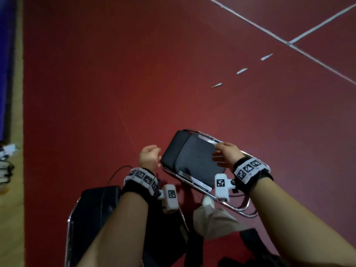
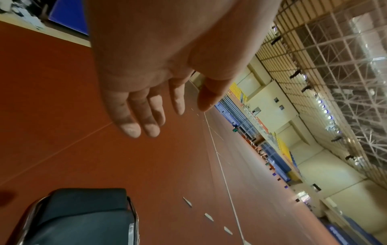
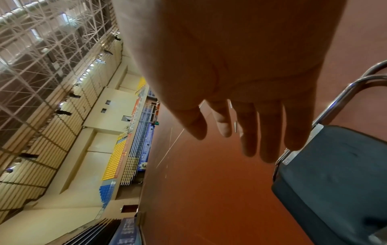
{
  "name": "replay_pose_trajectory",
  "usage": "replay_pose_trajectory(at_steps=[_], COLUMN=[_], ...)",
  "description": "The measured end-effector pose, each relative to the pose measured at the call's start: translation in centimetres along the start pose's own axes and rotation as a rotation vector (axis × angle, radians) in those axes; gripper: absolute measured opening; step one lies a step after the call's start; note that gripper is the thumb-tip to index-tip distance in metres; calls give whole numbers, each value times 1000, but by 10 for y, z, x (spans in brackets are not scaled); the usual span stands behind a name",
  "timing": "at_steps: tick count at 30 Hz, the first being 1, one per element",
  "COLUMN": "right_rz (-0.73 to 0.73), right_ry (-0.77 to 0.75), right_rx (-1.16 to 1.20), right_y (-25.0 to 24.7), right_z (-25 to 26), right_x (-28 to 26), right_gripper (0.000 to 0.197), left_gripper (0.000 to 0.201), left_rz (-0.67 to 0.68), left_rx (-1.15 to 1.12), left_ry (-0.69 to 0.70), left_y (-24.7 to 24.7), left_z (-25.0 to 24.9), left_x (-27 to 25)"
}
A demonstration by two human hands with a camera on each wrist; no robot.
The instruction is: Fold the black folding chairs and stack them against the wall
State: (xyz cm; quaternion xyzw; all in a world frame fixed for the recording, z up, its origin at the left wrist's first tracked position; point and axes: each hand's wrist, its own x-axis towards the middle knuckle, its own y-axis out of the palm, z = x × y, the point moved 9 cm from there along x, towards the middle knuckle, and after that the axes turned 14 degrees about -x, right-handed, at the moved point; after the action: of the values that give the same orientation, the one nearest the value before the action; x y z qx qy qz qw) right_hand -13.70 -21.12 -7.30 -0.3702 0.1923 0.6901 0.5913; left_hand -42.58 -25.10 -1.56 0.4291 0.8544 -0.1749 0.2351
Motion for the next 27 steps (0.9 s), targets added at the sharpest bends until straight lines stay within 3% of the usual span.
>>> replay_pose_trajectory(at_steps=[6, 11, 17, 23, 27], right_rz=[40, 15, -56, -275, -450], right_ry=[43, 96, 185, 290, 369], right_rx=[-15, 76, 172, 324, 525], right_y=[33, 37, 53, 87, 135], right_z=[61, 92, 99, 111, 123], right_x=[58, 94, 125, 157, 155], right_gripper=[8, 10, 11, 11, 11], left_gripper=[13, 14, 23, 28, 26], left_rz=[6, 88, 242, 469, 642], left_rx=[45, 155, 340, 421, 505], left_ry=[-19, -49, -67, -160, -147], left_y=[22, 58, 93, 128, 140], left_z=[-56, -93, -91, -95, -108], left_x=[81, 129, 191, 292, 350])
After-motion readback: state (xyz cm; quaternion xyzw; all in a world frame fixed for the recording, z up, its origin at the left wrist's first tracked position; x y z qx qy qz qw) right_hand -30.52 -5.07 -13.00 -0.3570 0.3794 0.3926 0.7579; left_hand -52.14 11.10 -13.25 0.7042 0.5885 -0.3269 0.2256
